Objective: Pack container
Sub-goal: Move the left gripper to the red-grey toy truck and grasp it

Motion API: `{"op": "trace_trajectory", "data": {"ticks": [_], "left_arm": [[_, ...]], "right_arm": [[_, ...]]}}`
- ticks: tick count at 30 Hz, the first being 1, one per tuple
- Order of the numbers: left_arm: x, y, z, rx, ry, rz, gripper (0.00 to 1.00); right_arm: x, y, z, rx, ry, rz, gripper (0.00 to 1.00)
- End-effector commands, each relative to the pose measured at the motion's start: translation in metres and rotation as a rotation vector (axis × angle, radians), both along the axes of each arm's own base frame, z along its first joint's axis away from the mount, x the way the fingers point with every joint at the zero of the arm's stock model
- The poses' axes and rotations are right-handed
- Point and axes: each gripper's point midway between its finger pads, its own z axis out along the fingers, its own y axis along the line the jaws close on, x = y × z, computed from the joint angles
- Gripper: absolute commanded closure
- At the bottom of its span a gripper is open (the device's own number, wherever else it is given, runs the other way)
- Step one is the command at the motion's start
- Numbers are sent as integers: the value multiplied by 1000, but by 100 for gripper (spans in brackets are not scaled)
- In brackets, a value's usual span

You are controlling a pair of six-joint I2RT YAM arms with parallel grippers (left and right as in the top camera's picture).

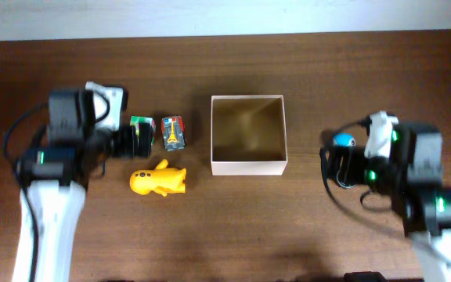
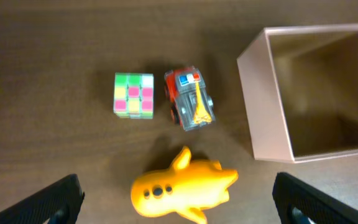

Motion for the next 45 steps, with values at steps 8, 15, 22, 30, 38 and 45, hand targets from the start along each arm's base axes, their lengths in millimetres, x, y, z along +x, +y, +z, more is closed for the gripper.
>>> {"op": "trace_trajectory", "data": {"ticks": [8, 15, 22, 30, 38, 45], "left_arm": [[44, -43, -41, -258, 176, -63, 1], [47, -59, -106, -23, 334, 26, 6], [50, -60, -138, 13, 402, 264, 11], [66, -61, -158, 14, 391, 288, 11], [72, -59, -199, 45, 449, 272, 11], [82, -61, -200, 82, 401, 156, 11]], "right_arm": [[32, -16, -37, 88, 303, -62, 1], [24, -64, -43, 135, 352, -250, 1], [7, -65, -48, 148, 422, -271, 1], [5, -64, -49, 149, 432, -271, 1], [4, -64, -50, 150, 440, -271, 1], [4, -64, -50, 150, 438, -271, 1]]}}
